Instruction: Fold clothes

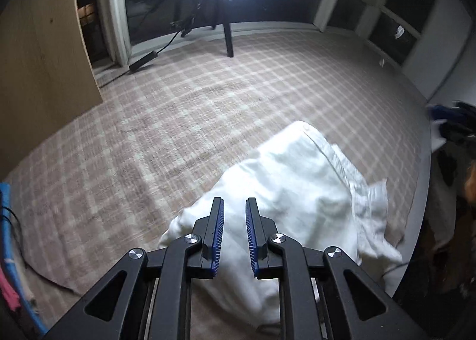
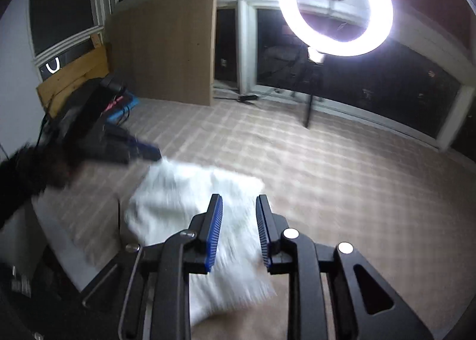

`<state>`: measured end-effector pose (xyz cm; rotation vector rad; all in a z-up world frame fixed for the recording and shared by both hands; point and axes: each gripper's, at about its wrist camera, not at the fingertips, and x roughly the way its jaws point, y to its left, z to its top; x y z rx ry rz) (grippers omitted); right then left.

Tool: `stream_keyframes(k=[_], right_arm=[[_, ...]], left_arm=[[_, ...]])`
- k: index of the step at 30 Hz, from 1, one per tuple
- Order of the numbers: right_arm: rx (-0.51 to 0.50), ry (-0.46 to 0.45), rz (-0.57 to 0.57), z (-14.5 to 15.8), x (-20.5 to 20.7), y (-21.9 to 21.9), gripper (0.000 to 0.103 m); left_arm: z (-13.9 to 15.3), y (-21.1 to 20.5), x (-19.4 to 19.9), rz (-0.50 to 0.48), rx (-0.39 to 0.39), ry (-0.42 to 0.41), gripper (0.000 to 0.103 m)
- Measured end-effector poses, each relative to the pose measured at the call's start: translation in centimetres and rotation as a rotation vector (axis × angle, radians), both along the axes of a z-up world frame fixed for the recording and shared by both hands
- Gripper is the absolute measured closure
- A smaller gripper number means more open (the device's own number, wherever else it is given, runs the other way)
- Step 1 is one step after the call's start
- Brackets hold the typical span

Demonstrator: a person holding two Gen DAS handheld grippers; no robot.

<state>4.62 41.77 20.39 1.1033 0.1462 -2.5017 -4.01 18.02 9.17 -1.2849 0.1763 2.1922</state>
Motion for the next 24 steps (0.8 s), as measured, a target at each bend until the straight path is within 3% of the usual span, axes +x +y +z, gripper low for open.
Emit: stream_keyframes(k=[4, 6, 7, 8, 11, 14, 17, 19, 21, 24], right_arm=[[-0.09, -0.219, 0.003, -7.4, -8.6, -4.1, 0.08], [-0.023, -0.281, -0.025, -11.2, -11.3, -4.6, 0.08], [0.023, -0.306, -0.053, -13.0, -12.3, -4.1, 0.083], [0.033, -0.344, -0.078, -14.6, -13.1, -2.9, 0.101], [-0.086, -0.387, -0.131, -14.1, -13.2, 0.5, 0.102], [-0.064, -0.279, -0.144, -10.7, -11.9, 0.6, 0.087], [-0.105, -0.236, -0.059, -8.8, -11.5, -1.3, 0.082], [-0.09, -0.225, -0.016, -9.2, -12.0, -3.2, 0.082], [-0.08, -0.271, 0.018, -10.8, -13.1, -4.6, 0.082], [0.014, -0.34, 0.006, -14.8, -14.6, -5.9, 0.082]], left_arm=[[-1.9, 0.3, -0.6, 0.052, -0.004, -0.009, 0.087], [-3.7, 0.2, -0.8, 0.077, -0.062, -0.013, 0.089], [-5.0, 0.0, -1.1, 0.085, -0.068, -0.035, 0.092], [-5.9, -0.3, -1.3, 0.089, -0.069, -0.05, 0.1], [-5.8, -1.1, -1.0, 0.12, -0.03, -0.055, 0.101], [-3.2, -1.8, -0.6, 0.167, 0.014, -0.023, 0.098], [-1.3, -1.4, -0.5, 0.148, 0.055, 0.007, 0.088], [-1.4, -0.5, -0.8, 0.13, 0.047, 0.013, 0.088], [-3.0, 0.3, -1.8, 0.126, 0.048, -0.026, 0.087], [-6.2, 1.1, -3.2, 0.14, -0.047, -0.052, 0.085]])
